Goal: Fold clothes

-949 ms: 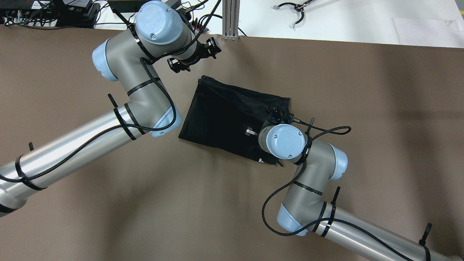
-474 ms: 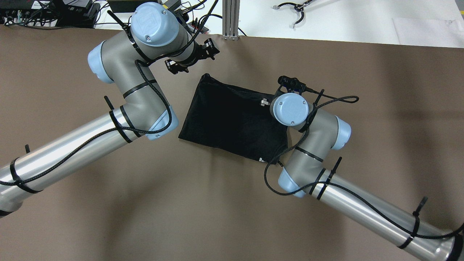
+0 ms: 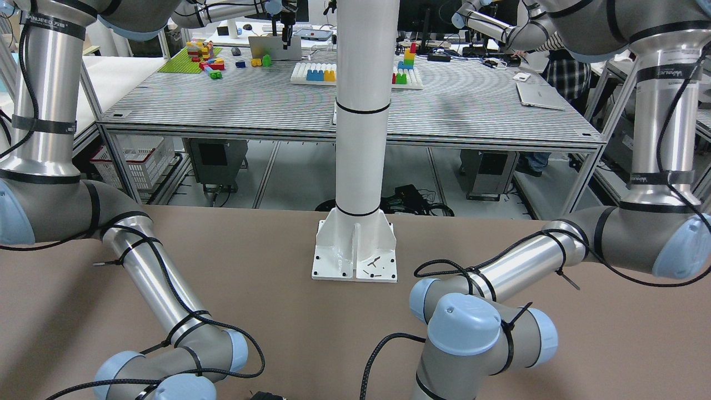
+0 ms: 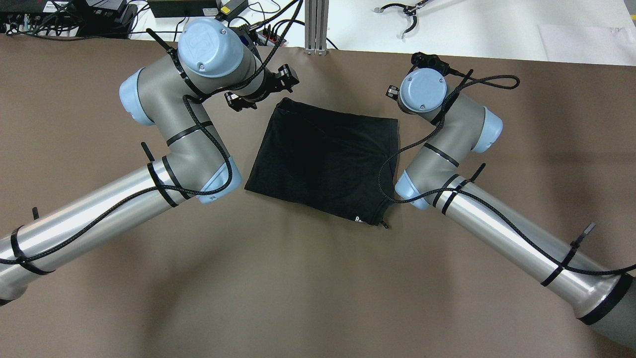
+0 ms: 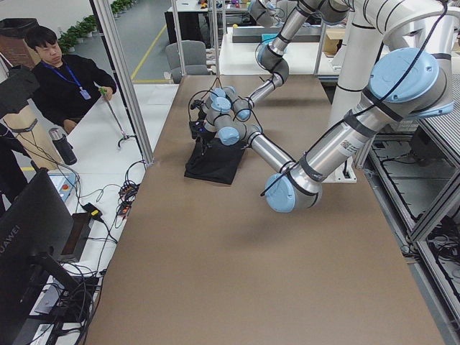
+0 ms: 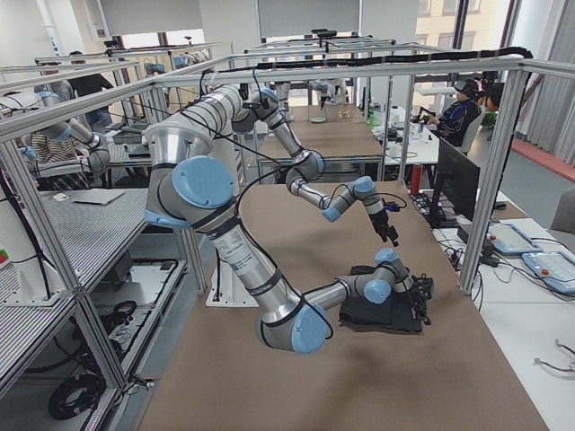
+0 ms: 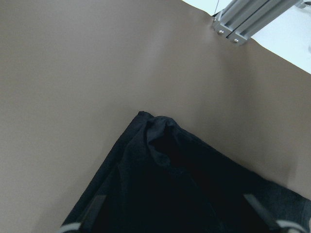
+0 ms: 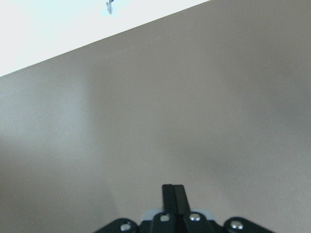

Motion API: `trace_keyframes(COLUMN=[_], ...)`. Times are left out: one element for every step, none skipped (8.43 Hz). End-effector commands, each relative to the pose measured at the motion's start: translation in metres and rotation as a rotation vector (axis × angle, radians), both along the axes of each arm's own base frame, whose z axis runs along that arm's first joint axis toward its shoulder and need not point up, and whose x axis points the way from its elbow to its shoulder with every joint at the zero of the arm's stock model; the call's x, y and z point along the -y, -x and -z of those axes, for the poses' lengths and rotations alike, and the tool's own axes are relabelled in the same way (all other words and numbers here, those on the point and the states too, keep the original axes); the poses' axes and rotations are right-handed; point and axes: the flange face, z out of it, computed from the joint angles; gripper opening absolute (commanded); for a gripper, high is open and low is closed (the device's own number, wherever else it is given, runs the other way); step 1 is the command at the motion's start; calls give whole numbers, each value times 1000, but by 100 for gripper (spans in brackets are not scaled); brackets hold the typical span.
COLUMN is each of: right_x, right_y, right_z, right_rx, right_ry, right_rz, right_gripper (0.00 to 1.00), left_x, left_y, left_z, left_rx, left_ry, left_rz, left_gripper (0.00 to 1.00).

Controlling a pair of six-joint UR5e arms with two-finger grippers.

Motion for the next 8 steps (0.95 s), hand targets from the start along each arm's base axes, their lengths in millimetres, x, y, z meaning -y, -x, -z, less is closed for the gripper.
trace_keyframes(right_x=[9, 4, -1, -3, -5, -8, -13, -16], right_y=[-16, -16, -18, -19, -20, -21, -20, -16], right_z=[11, 21, 30, 33, 30, 28, 26, 25], right_rx=[26, 48, 66, 72, 73, 73, 75, 74], right_ry=[-3, -10, -21, -28, -27, -30, -30, -28], right_rz=[2, 22, 32, 32, 35, 36, 40, 46], right_gripper=[69, 94, 94, 94, 94, 94, 94, 94], left_x=[-13, -17, -18, -9, 2, 12, 19, 23], left_y=[-21, -30, -51, -63, -79, -94, -98, -98], left_z=[0, -4, -17, -25, -48, -64, -74, -78], left_rx=[9, 16, 41, 39, 44, 57, 90, 112], left_ry=[-6, -9, 11, 6, 11, 17, -25, -43], left_rz=[-31, -47, -64, -69, -72, -76, -99, -91], left_gripper=[95, 92, 53, 6, 0, 0, 0, 0])
